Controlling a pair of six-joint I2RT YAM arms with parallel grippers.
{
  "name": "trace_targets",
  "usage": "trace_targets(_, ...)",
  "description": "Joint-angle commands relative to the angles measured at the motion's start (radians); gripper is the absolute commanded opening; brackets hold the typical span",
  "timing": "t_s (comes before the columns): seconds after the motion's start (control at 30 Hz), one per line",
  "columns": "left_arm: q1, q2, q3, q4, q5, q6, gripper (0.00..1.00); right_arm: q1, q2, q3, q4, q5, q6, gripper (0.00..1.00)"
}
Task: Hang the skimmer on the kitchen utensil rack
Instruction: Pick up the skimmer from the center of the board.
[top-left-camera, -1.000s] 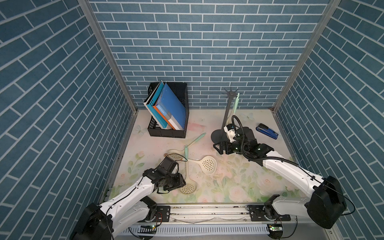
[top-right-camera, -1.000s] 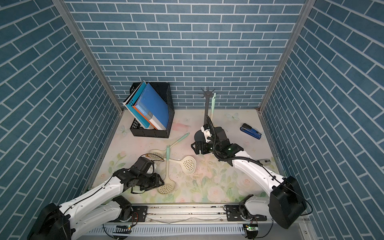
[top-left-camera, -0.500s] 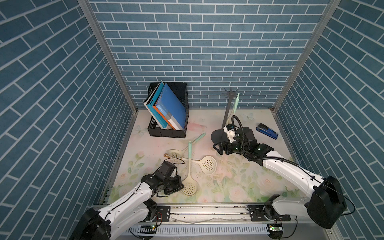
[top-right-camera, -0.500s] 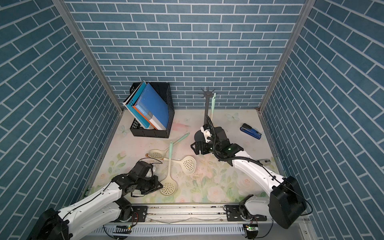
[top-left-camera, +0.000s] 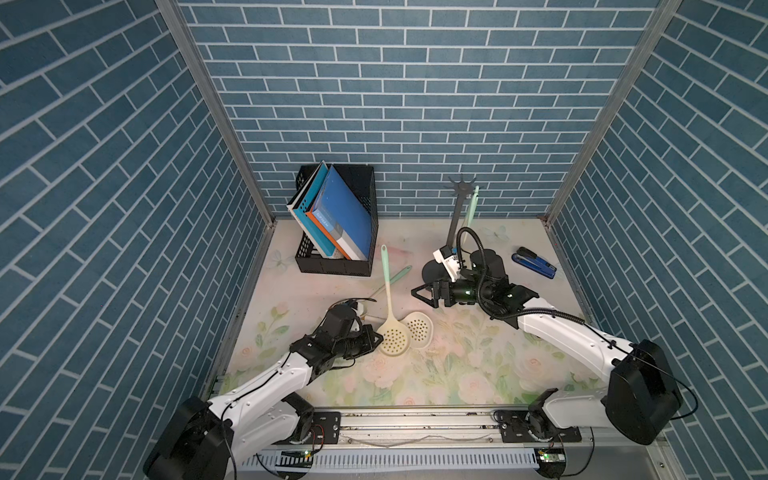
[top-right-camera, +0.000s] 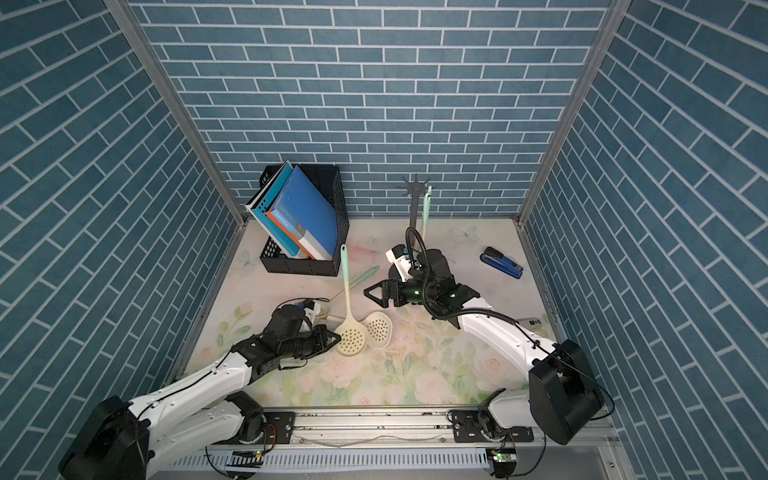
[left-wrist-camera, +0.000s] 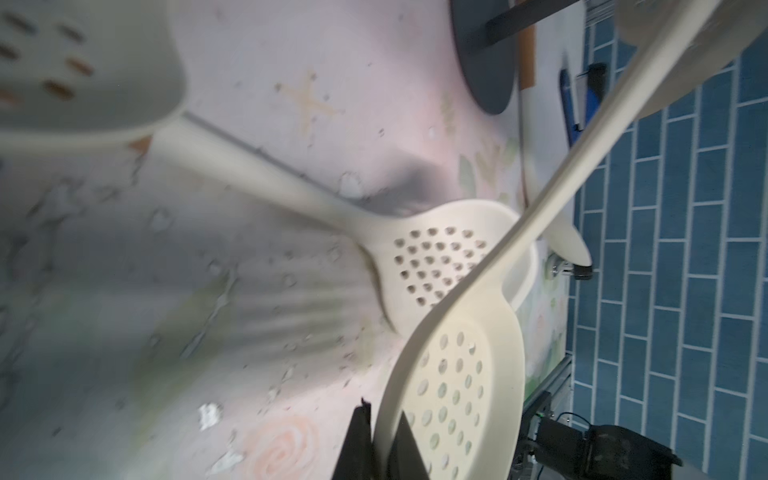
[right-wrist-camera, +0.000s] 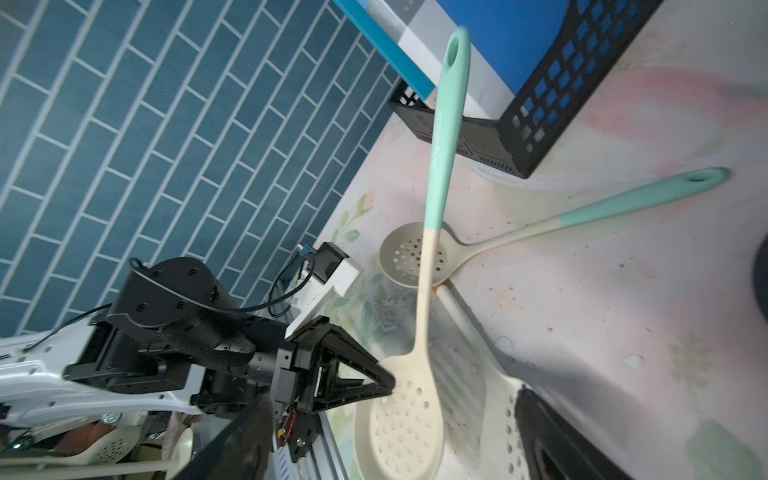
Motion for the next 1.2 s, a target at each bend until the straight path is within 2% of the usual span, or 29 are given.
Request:
trace_targets(0.0,-0.008,0.035,0.065,0.204,0.042,0.025,0.0,0.004,0.019,-0.003,0.13,-0.087,0.064,0.89)
trace_targets(0.3,-0.018,0.065,0.129,0.333,0.11,0.04,0.0,0.002,0.073,0.005,0.19,-0.104,0.089,0.79)
trace_targets(0.43,-0.027,0.06,0.129,0.346,0.124,0.038,0.0,0.004,0.089,0.008,0.224,-0.114,0.101,0.71)
trace_targets(0.63,-0.036,0.056,0.131,0.342,0.13,0.04,0.0,0.005,0.114,0.014,0.293,-0.134,0.126,0.47)
trace_targets(0.77,-0.038,0.058,0.133,0.337,0.125,0.04,0.0,0.004,0.124,0.014,0.328,-0.137,0.141,0.23)
trace_targets(0.83,-0.039,0.062,0.135,0.337,0.125,0.04,0.0,0.002,0.124,0.013,0.338,-0.134,0.146,0.04)
trace_targets(0.87,-0.039,0.063,0.136,0.338,0.124,0.041,0.0,0.004,0.124,0.012,0.341,-0.13,0.148,0.0)
trace_targets(1.03,-0.041,0.067,0.145,0.329,0.124,0.046,0.01,0.003,0.112,0.008,0.364,-0.133,0.152,0.0)
trace_targets(1.07,-0.041,0.07,0.149,0.324,0.124,0.05,0.08,0.004,0.107,0.008,0.363,-0.134,0.152,0.0)
trace_targets(1.17,-0.041,0.068,0.157,0.314,0.12,0.055,0.55,0.002,0.086,0.008,0.35,-0.14,0.143,0.0)
